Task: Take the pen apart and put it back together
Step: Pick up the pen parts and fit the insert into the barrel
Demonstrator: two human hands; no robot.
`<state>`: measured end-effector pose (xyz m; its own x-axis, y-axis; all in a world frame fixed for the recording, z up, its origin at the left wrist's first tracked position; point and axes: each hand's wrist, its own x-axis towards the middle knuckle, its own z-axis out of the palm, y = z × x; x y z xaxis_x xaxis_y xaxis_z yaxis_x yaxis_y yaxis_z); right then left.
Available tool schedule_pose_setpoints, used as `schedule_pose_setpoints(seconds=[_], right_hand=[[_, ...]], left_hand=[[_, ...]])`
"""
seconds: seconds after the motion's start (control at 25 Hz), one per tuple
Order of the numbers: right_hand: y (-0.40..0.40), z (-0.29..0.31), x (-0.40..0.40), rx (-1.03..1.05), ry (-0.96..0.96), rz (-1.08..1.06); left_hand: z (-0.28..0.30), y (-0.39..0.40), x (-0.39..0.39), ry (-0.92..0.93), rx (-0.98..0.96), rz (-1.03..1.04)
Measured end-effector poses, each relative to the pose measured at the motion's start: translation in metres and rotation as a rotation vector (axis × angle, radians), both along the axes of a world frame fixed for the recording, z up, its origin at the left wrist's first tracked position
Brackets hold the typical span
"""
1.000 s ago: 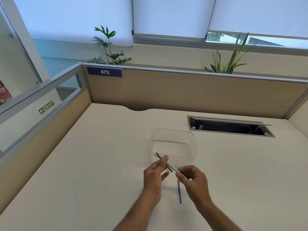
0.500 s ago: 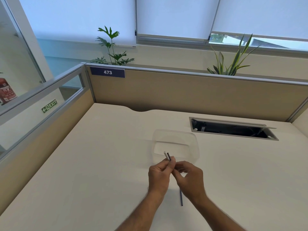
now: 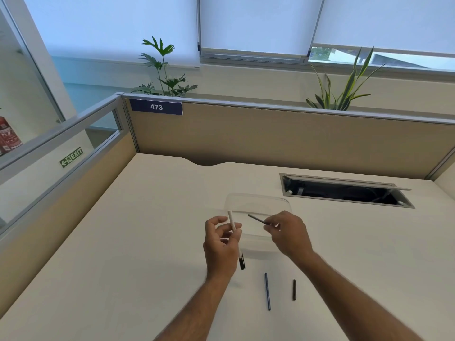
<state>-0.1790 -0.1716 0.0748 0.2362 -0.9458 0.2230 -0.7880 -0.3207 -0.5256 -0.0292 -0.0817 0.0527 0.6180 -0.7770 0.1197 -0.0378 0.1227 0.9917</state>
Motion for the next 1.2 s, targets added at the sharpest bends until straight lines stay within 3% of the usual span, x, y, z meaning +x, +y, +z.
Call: schedule_pose_setpoints(seconds=[0.2, 0.44, 0.88, 1.04, 1.2], right_hand=[[-0.035, -0.007, 0.011, 0.009, 0.357, 0.050], [-0.055, -0.013, 0.018, -0.004, 0.451, 0.035], [-0.010, -0.012, 0.008, -0.047, 0.060, -0.002], [0.013, -0.018, 0.002, 0.018, -0.002, -0.014], [0.032, -0.023, -0.004, -0.053, -0.042, -0.017]], left_hand=[[-0.004, -0.009, 0.004, 0.030, 0.021, 0.027], [-0.013, -0.011, 0.007, 0.032, 0.049, 0.012], [-0.018, -0.010, 0.001, -0.025, 0.109, -0.017], [-0.018, -0.006, 0.000, -0.056, 0.115, -0.030], [-0.018, -0.003, -0.001, -0.078, 0.124, -0.031]])
